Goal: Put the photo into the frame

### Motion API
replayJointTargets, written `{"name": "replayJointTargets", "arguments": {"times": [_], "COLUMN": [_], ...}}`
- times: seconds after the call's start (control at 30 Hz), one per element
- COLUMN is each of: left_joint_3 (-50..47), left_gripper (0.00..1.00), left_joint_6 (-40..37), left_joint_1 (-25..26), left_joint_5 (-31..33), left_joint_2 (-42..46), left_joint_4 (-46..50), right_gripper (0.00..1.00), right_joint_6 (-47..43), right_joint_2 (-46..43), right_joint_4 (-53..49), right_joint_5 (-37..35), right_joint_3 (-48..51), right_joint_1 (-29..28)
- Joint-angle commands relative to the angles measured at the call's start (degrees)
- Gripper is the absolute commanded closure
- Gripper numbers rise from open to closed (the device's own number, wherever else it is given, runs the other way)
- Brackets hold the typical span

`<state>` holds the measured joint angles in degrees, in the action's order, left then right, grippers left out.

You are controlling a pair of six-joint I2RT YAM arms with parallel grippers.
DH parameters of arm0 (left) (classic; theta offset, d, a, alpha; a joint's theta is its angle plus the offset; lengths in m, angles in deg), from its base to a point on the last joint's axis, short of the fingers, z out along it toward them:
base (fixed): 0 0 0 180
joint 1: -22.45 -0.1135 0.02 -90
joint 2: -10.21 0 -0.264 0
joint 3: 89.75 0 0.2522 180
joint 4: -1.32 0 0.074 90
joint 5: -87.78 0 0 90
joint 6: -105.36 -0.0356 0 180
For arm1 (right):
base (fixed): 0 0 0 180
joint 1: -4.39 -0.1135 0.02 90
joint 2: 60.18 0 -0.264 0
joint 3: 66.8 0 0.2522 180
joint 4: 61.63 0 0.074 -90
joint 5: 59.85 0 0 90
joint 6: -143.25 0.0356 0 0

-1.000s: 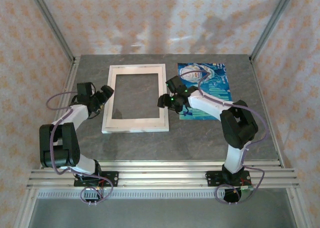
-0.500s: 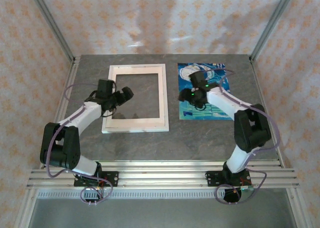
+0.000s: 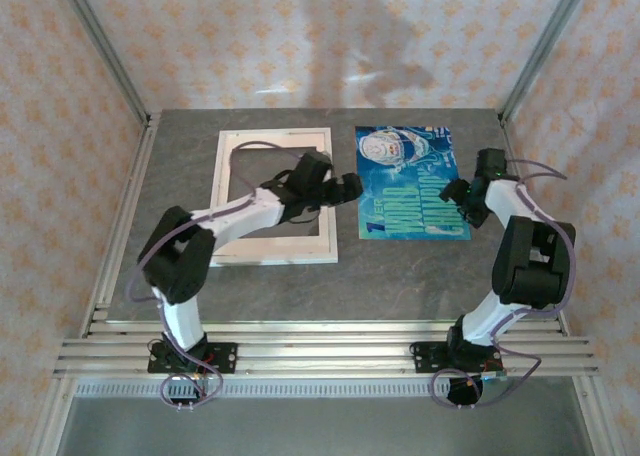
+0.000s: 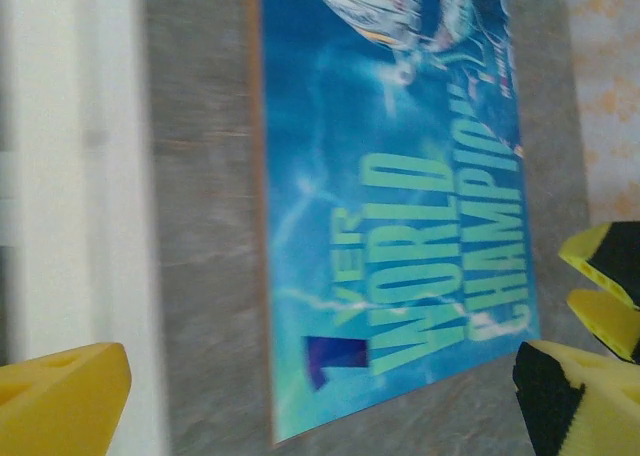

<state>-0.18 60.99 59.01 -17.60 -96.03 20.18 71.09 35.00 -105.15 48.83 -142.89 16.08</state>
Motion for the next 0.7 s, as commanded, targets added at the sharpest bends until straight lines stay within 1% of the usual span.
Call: {"name": "replayJointTargets", "arguments": {"times": [0.0,0.13,0.3,0.47,0.67], "left_joint_3": [7.9,17.2,24.7,27.0,26.2], "left_gripper": [0.0,0.0,0.0,0.0,0.0], "left_joint_6": [1.3,2.3,3.2,4.7,5.6], "left_joint_1": [2.7,4.5,5.4,5.7,6.0], "left_joint_5": [0.3,-2.7,-5.9,-7.0,-7.8], "left_joint_2": [-7.3,-15.9,-23.0,-27.7,-29.4], "left_joint_4": [-0.4,0.1,1.1,0.9,0.7], "right_gripper": [0.21,0.21,0.21,0.22,0.24], "right_joint_6": [-3.3,-7.7,-10.7,-10.9,-10.4], "right_joint_2": [3.0,7.2,10.7,12.0,10.6], "right_joint_4": [0.5,0.3,-0.6,0.7,1.0], "right_joint_5": [1.6,6.3,7.3,12.0,14.1], "right_joint_3": [-2.2,-5.2,-6.8,-5.9,-4.8], "right_joint_1": [2.9,5.3,5.4,5.4,5.4]}}
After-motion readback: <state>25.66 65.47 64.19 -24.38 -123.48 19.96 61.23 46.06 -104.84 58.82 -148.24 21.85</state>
